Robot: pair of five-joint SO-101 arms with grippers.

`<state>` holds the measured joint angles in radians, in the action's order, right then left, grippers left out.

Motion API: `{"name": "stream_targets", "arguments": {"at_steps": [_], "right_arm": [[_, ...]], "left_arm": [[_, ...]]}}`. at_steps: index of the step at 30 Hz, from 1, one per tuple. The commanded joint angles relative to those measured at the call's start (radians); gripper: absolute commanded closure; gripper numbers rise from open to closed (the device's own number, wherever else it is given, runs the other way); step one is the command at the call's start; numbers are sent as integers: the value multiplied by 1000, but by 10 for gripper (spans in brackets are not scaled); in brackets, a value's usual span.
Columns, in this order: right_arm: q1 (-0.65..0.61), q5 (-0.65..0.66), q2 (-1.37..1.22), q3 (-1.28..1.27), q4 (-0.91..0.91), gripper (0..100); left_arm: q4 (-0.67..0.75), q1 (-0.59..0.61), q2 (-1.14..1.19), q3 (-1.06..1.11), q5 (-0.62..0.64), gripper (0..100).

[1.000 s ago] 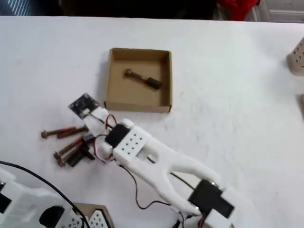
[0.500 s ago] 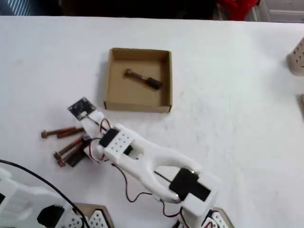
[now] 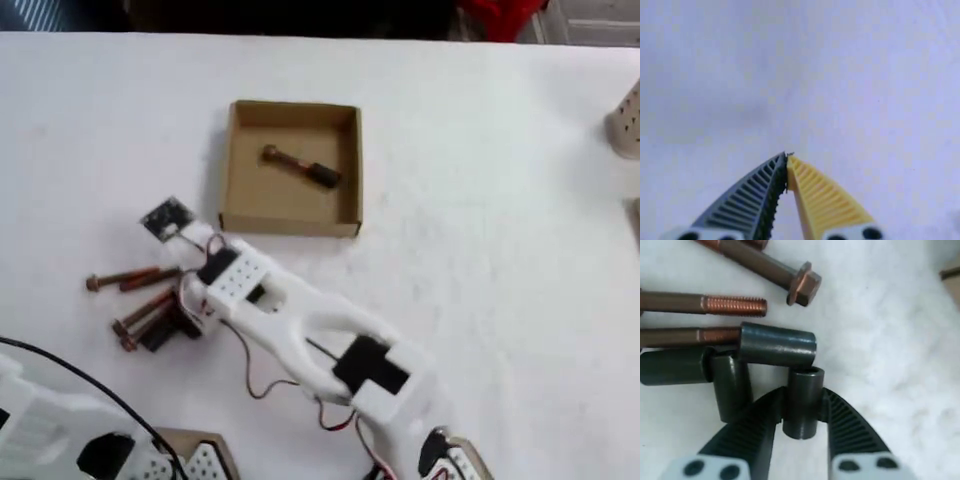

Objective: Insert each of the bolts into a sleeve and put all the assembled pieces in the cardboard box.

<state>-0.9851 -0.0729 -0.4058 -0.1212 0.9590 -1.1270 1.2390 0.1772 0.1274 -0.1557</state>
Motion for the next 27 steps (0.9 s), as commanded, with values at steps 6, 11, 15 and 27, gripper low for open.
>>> {"name": "stream_targets", "arguments": {"at_steps": [6, 11, 15, 27], "right_arm": [[59, 23, 93, -3, 108, 979], [64, 23, 219, -120, 68, 979], [82, 25, 243, -169, 22, 979], [91, 80, 242, -175, 27, 979]], "left_arm": [[0, -97, -10, 29, 66, 976], [-8, -193, -10, 94, 163, 973], [-64, -302, -5, 132, 282, 972], [-138, -618, -15, 150, 657, 798]]}}
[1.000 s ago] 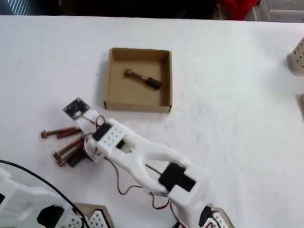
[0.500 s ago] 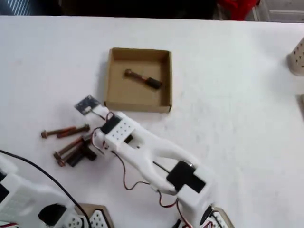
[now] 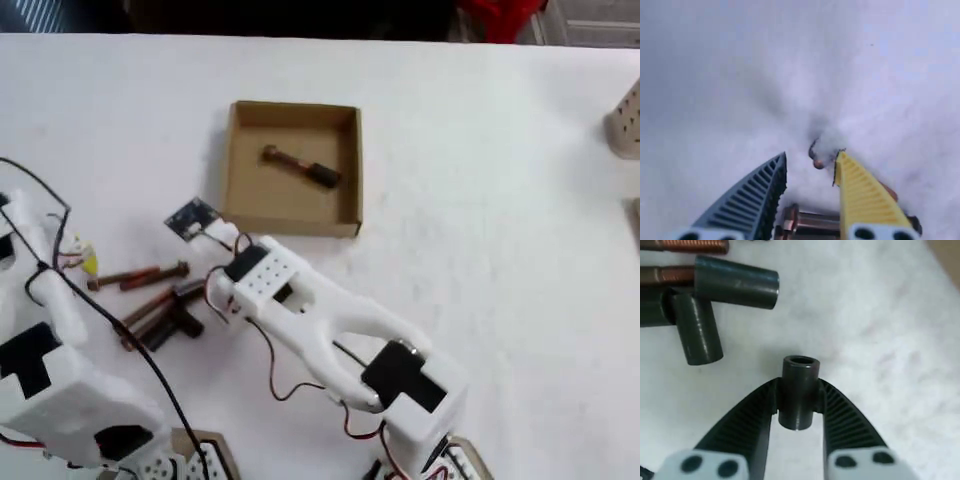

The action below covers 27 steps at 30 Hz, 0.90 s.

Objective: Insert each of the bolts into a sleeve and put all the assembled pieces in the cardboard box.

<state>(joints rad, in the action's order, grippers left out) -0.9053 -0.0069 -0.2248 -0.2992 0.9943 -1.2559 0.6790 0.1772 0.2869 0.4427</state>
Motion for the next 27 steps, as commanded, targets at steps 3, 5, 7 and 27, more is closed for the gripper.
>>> {"name": "stream_targets", "arguments": {"at_steps": [3, 5, 7, 27], "right_arm": [[10, 49, 61, 2, -8, 979], [10, 60, 61, 2, -8, 979], [10, 61, 61, 2, -8, 979], [5, 66, 61, -14, -10, 979]], "left_arm": [[-12, -76, -58, -3, 71, 798], [-34, -85, -120, 3, 80, 798], [-63, -99, -186, 23, 97, 798], [172, -88, 42, 137, 75, 797]]}}
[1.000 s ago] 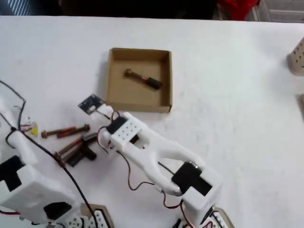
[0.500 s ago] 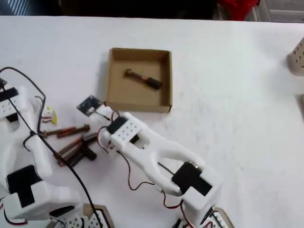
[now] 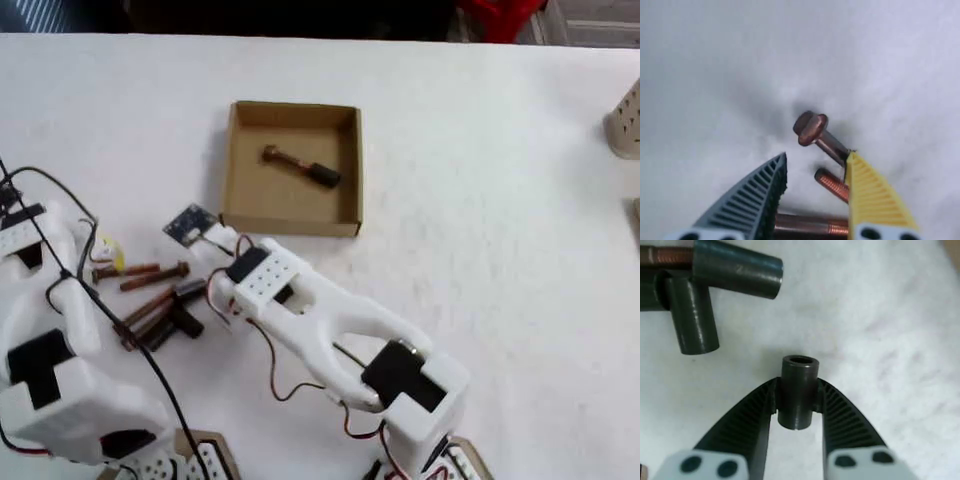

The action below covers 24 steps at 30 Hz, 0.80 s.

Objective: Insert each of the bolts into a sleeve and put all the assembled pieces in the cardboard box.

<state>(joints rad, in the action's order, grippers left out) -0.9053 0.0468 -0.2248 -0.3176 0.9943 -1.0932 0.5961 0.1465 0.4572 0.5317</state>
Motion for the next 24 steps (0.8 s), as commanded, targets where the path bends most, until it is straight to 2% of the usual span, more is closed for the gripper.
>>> {"name": "stream_targets", "arguments": {"at_steps": [1, 15, 17, 20, 24], "right_arm": [[5, 12, 61, 5, -10, 979], [8, 12, 61, 3, -8, 979], [10, 12, 61, 3, -8, 979], [10, 11, 61, 3, -8, 979], [10, 11, 62, 3, -7, 979]], "left_arm": [[8, -8, 93, -54, -14, 797], [23, -47, 122, -146, -12, 801], [23, -47, 124, -169, -12, 842], [23, -59, 127, -192, -17, 981], [25, -81, 122, -196, -18, 977]]}}
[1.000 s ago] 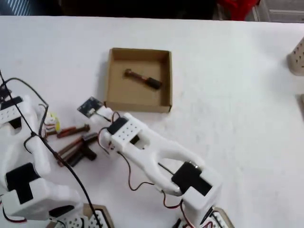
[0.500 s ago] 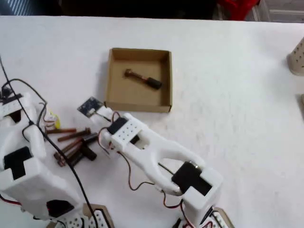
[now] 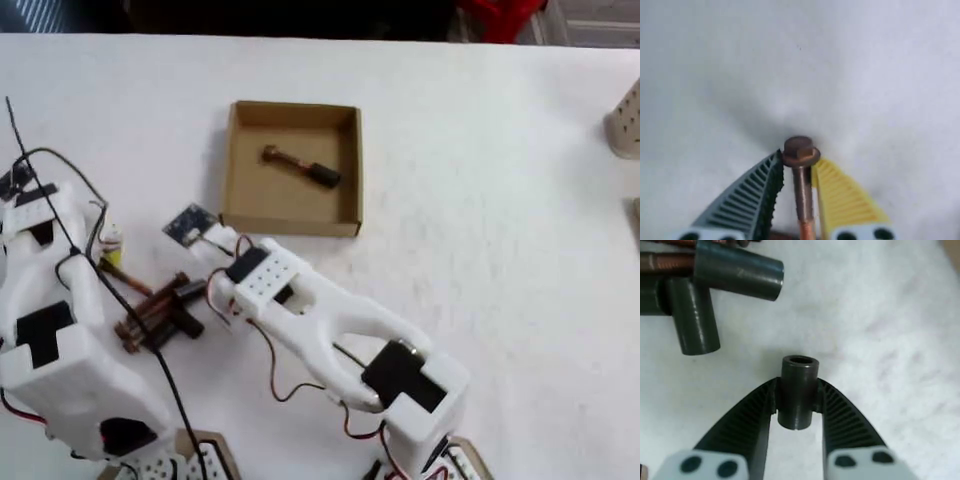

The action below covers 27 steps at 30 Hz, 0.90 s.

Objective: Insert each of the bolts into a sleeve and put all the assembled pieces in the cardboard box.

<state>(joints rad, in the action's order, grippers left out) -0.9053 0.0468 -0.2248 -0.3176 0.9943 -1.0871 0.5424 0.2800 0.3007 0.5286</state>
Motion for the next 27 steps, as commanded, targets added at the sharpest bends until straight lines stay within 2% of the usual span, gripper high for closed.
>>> {"name": "stream_targets", "arguments": {"at_steps": [1, 19, 27], "right_arm": [[10, 11, 62, 3, -7, 979], [12, 11, 71, 8, 13, 979], [12, 6, 162, -41, 1, 979]], "left_arm": [[23, -31, -12, -41, -15, 983], [89, -68, -19, -124, -17, 980], [138, -117, -213, -107, -20, 980]]}}
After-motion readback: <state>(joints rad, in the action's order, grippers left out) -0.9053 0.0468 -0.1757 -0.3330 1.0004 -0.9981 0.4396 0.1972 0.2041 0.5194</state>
